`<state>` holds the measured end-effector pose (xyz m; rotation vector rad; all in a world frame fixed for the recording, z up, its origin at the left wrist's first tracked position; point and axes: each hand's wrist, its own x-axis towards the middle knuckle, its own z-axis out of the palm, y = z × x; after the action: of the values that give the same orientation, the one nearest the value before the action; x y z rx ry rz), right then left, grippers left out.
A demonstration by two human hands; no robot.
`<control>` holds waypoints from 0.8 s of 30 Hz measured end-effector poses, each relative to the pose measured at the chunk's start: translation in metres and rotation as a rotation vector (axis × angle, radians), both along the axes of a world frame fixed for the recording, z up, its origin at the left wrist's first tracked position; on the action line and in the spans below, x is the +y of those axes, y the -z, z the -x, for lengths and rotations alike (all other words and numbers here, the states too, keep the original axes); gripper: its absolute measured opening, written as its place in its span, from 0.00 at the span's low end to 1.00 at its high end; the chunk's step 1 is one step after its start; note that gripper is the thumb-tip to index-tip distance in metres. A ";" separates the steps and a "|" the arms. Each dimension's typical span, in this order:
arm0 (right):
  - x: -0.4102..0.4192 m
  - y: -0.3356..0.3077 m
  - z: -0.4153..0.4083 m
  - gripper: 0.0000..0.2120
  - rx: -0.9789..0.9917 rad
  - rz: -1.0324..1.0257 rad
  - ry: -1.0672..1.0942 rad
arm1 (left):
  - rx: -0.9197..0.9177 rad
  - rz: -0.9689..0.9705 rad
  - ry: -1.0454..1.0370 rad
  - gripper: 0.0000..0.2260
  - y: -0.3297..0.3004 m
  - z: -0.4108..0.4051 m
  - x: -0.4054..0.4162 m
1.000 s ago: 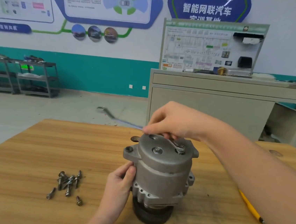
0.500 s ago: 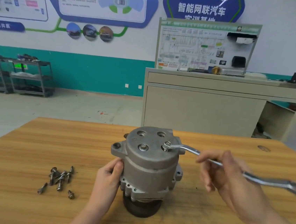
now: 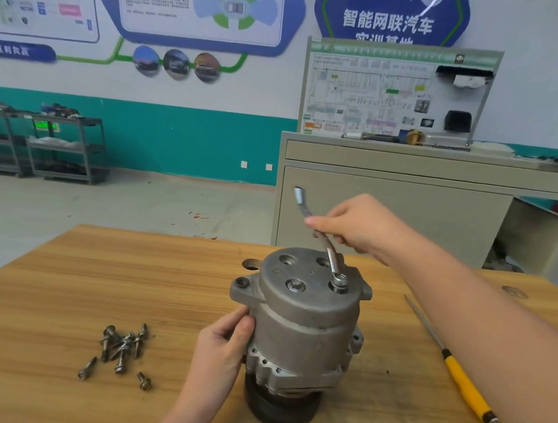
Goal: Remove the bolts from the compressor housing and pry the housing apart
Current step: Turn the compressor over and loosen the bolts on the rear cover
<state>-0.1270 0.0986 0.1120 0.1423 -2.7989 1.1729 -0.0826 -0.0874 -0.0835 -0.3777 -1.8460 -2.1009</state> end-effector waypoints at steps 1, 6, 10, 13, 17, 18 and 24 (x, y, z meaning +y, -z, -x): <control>-0.013 -0.003 -0.003 0.15 0.053 -0.089 -0.035 | -0.005 0.003 0.001 0.25 -0.001 0.000 0.000; -0.046 -0.002 -0.052 0.13 0.328 -0.307 -0.269 | 0.002 0.055 -0.025 0.19 -0.007 -0.004 0.000; -0.026 0.021 -0.108 0.17 0.512 -0.313 -0.410 | 0.003 0.095 -0.083 0.09 -0.004 -0.004 0.000; 0.007 0.050 -0.137 0.17 0.628 -0.136 -0.379 | 0.003 0.125 -0.103 0.14 -0.003 0.000 -0.002; 0.041 0.063 -0.153 0.27 0.358 0.525 -0.243 | 0.021 0.110 -0.077 0.15 -0.009 -0.007 0.000; 0.048 0.065 -0.149 0.28 0.298 0.662 -0.234 | 0.018 0.096 -0.061 0.13 -0.010 -0.009 0.000; 0.067 0.060 -0.076 0.17 -0.098 1.004 -0.024 | 0.005 0.035 -0.039 0.18 -0.009 -0.008 0.001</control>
<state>-0.0506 0.1658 0.0519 0.0267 -1.9288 2.4291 -0.0745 -0.0859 -0.0748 -0.3521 -1.8746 -2.0431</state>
